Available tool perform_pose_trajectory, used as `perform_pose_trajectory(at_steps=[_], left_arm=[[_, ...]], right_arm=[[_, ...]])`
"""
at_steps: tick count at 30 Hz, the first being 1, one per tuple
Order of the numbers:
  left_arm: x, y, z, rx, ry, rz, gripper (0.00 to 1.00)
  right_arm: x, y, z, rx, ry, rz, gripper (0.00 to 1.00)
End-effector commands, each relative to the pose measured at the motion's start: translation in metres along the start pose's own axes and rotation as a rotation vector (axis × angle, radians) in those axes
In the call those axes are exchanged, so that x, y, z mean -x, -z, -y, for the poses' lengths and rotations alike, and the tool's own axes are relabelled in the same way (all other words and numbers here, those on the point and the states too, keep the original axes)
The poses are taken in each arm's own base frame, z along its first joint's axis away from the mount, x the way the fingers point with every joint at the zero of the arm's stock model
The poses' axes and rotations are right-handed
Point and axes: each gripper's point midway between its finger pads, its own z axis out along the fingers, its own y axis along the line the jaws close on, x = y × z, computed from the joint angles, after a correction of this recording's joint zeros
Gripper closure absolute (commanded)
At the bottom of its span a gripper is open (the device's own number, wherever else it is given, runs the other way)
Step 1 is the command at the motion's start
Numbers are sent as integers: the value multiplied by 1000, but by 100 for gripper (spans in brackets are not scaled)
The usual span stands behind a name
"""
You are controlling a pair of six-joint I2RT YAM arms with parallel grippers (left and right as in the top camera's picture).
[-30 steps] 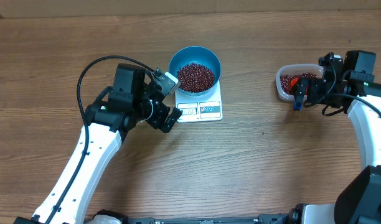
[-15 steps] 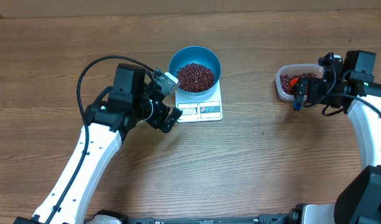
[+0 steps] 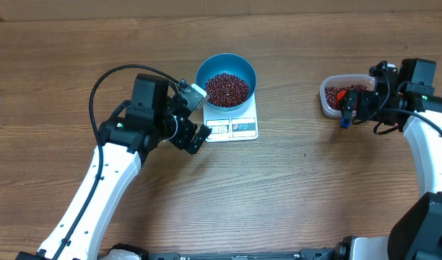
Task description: Scoop item into bowl and weigh 150g on scale
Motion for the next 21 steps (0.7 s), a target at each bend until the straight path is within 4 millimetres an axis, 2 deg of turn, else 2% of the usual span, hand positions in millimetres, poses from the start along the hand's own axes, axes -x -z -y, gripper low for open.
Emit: perform_pose_trajectory(at_steps=[1, 11, 19, 21], left_arm=[[3, 4, 6, -16, -29, 18, 0], [2, 4, 6, -19, -21, 14, 0], [12, -6, 18, -105, 235, 37, 0], [10, -12, 23, -107, 230, 18, 0]], right_arm=[[13, 8, 1, -12, 12, 37, 0], [13, 8, 1, -12, 12, 37, 0], [13, 8, 1, -12, 12, 37, 0], [13, 8, 1, -12, 12, 37, 0]])
